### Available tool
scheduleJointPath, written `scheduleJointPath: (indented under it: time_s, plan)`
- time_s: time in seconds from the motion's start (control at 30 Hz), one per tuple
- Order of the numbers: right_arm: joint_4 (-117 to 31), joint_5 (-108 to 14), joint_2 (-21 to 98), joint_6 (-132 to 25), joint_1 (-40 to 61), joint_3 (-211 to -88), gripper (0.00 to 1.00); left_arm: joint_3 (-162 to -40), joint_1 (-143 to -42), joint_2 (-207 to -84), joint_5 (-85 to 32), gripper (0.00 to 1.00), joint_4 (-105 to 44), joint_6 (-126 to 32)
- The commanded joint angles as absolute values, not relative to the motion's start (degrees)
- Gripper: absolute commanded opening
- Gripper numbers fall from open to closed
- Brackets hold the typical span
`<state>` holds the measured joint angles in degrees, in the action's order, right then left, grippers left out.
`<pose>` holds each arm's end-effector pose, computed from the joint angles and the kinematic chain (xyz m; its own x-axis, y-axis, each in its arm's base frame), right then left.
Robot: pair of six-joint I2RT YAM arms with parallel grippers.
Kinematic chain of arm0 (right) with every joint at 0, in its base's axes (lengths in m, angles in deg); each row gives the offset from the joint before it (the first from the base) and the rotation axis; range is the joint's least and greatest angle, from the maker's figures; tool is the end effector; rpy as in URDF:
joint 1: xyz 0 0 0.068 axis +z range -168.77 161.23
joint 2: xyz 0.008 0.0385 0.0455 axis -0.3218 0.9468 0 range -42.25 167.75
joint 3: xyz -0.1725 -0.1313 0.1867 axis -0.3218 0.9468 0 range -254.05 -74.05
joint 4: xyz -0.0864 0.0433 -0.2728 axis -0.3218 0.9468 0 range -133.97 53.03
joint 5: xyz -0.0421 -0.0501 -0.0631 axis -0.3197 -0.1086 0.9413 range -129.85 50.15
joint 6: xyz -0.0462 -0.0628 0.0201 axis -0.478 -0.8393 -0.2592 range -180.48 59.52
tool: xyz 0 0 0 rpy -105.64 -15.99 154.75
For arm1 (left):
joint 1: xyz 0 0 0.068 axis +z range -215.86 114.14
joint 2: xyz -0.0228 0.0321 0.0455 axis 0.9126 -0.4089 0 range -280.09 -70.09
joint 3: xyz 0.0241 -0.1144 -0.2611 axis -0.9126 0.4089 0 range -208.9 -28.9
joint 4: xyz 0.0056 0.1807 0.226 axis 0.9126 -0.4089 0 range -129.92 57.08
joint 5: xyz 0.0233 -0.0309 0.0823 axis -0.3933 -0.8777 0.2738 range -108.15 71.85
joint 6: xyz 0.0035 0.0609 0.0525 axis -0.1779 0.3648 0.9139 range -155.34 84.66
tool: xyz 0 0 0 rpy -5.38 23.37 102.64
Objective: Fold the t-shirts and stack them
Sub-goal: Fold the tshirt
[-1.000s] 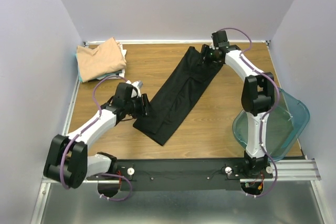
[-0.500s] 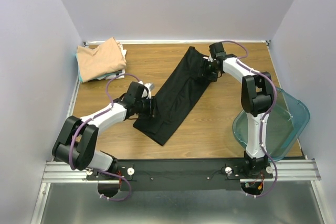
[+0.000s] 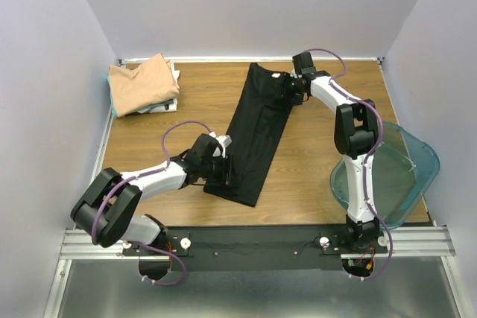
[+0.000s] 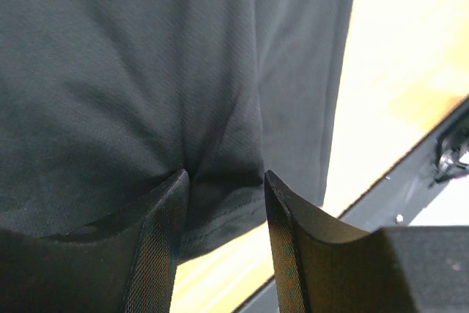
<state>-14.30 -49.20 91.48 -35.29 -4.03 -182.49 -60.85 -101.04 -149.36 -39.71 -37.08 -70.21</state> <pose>0.5462 0.1554 0.1343 -0.8617 0.2076 -0.4630 0.0282 0.9307 0.3647 0.2182 -0.1850 0.1165 -0.9380 0.0105 -0.3465 0.2273 0.7732 -0.5920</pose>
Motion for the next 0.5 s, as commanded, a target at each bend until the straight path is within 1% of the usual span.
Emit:
scheduleJointPath:
  time_s: [0.0, 0.13, 0.47]
  plan:
    - [-12.3, -48.2, 98.9, -37.0, -3.8, -183.8, 0.67, -57.9, -104.4, -148.8, -41.1, 0.54, -35.9, -75.1]
    - [-12.3, -49.7, 100.0, -37.5, -3.7, -185.7, 0.67, -58.2, -107.3, -149.3, -42.0, 0.54, -33.3, -76.8]
    - [-12.3, -51.0, 101.5, -38.2, -3.8, -188.7, 0.67, -62.3, -115.4, -156.0, -43.6, 0.54, -25.2, -80.4]
